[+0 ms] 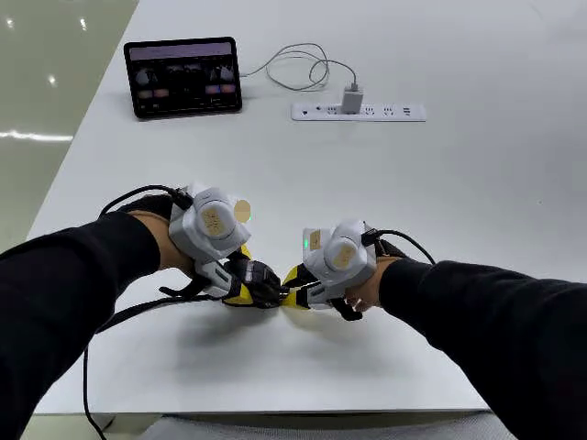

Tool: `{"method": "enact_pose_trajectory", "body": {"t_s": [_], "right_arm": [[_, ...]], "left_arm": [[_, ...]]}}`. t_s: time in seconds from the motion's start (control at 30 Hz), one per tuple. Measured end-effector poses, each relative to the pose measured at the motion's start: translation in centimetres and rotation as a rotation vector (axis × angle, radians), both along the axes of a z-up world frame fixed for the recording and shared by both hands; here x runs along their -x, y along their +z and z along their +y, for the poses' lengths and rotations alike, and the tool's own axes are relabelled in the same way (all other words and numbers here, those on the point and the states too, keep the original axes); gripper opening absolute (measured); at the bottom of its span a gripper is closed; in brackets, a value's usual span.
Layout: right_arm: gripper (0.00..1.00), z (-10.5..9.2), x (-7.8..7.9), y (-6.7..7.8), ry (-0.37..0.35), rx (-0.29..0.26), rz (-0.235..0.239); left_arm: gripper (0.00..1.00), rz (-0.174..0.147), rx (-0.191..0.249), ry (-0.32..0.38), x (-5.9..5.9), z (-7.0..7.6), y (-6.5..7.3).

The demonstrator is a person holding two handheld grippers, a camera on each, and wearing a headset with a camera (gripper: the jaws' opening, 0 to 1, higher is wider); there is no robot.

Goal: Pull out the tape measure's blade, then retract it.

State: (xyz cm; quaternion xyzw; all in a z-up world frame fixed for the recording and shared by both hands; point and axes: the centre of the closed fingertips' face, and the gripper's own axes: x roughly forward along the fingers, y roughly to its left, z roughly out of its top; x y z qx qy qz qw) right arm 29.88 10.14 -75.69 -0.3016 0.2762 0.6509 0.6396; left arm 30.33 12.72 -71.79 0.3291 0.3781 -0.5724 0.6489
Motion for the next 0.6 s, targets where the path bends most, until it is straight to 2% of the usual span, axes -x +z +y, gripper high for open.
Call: {"method": "enact_pose_trajectory", "body": {"t_s": [0.6], "right_arm": [[0.08, -1.1, -0.2, -0.2, -0.027, 0.017, 0.013]], "left_arm": [[0.31, 0.004, 0.015, 0.018, -0.2, 0.1, -0.1]]}}
